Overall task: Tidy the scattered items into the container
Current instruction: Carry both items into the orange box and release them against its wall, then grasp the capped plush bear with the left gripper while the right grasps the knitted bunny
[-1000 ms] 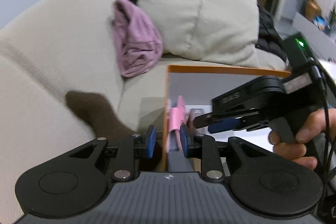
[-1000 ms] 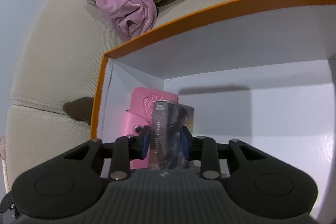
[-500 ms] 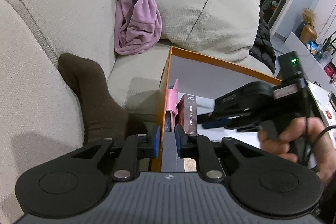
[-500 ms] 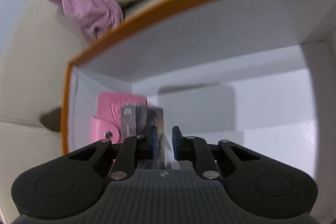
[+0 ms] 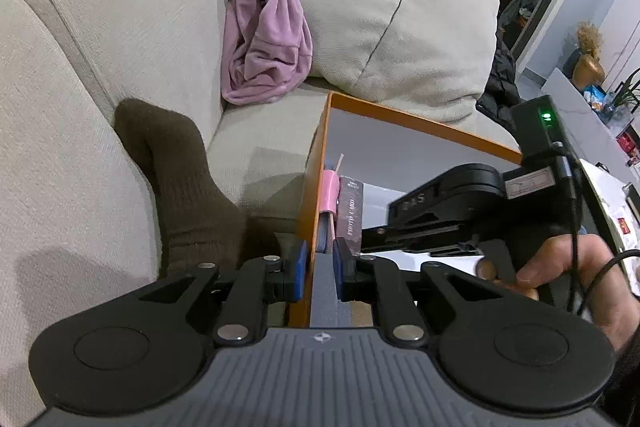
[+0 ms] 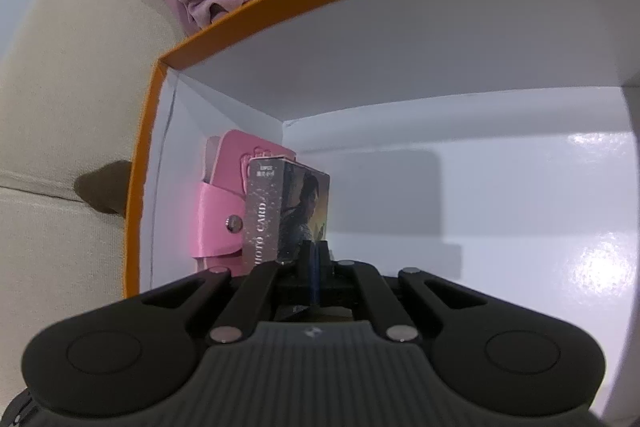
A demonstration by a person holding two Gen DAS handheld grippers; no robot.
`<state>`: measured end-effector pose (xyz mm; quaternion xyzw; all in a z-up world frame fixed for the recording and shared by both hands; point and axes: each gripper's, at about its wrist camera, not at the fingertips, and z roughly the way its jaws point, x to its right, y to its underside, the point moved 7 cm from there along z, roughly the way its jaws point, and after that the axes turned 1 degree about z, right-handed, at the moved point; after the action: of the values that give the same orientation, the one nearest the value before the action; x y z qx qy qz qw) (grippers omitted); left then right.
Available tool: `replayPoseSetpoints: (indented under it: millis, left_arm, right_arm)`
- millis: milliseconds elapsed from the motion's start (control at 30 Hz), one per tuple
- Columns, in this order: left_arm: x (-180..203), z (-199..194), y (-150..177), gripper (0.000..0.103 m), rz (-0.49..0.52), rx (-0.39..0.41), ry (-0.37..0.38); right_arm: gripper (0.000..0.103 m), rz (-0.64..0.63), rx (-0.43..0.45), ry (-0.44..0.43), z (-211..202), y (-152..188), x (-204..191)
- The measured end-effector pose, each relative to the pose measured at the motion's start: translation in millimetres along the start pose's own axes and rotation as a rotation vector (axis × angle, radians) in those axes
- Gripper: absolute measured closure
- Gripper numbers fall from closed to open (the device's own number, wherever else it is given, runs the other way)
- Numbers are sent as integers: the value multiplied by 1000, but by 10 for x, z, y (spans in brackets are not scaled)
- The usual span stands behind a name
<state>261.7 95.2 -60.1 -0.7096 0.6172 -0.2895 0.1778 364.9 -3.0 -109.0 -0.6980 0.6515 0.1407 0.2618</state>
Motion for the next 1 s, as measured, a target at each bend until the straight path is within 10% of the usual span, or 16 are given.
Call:
replayPoseSetpoints:
  millis: [300, 667, 1000]
  left_arm:
    - [195, -472, 2, 87, 37, 75, -9]
    - [402, -1071, 833, 79, 118, 9, -33]
    - [530, -1245, 1551, 44, 284, -89, -113]
  right_arm:
    - [98, -162, 116, -37, -602, 148, -157]
    - [90, -432, 297, -121, -1537, 1159, -157]
    - [66, -507, 155, -71, -1416, 2042, 298]
